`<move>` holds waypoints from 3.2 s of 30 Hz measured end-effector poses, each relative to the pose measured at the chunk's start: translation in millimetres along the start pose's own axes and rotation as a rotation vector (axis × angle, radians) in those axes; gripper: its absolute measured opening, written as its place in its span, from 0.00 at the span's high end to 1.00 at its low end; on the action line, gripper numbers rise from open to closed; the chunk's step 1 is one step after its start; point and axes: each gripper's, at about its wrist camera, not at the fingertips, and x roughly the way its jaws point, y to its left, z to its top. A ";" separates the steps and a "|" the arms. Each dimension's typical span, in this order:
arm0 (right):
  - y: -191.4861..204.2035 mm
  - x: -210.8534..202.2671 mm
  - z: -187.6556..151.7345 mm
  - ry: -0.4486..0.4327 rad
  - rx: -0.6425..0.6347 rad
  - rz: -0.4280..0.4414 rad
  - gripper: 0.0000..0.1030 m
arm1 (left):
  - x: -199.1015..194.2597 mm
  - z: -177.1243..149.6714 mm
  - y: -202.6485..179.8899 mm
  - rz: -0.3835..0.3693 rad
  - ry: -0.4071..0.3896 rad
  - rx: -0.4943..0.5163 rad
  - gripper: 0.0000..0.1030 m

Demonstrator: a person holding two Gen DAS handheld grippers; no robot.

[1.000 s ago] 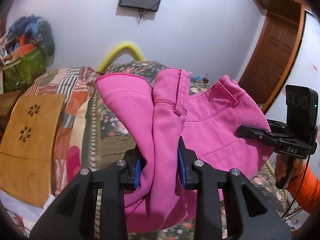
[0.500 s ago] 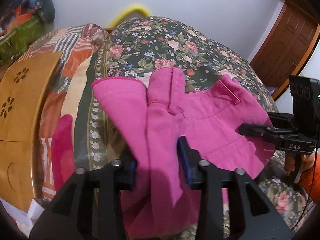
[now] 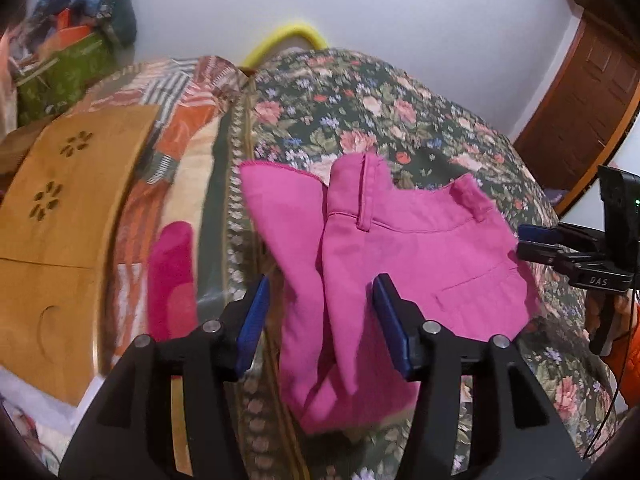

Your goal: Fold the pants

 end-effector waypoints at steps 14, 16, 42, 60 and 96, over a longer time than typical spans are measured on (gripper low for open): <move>34.2 -171.6 -17.1 -0.318 -0.036 -0.015 0.54 | -195.8 -18.1 -107.4 0.100 -0.304 0.038 0.48; 46.0 -199.6 -24.2 -0.368 -0.053 -0.007 0.53 | -230.3 -28.0 -133.3 0.107 -0.373 0.063 0.48; 127.1 -375.4 -153.6 -0.805 -0.143 0.023 0.07 | -401.6 -173.5 -301.5 0.234 -0.782 0.163 0.03; 134.0 -371.4 -168.7 -0.800 -0.127 -0.048 0.00 | -395.6 -183.5 -300.2 0.226 -0.784 0.150 0.01; 133.3 -374.4 -176.9 -0.787 -0.125 -0.059 0.00 | -384.6 -180.0 -298.0 0.206 -0.764 0.132 0.00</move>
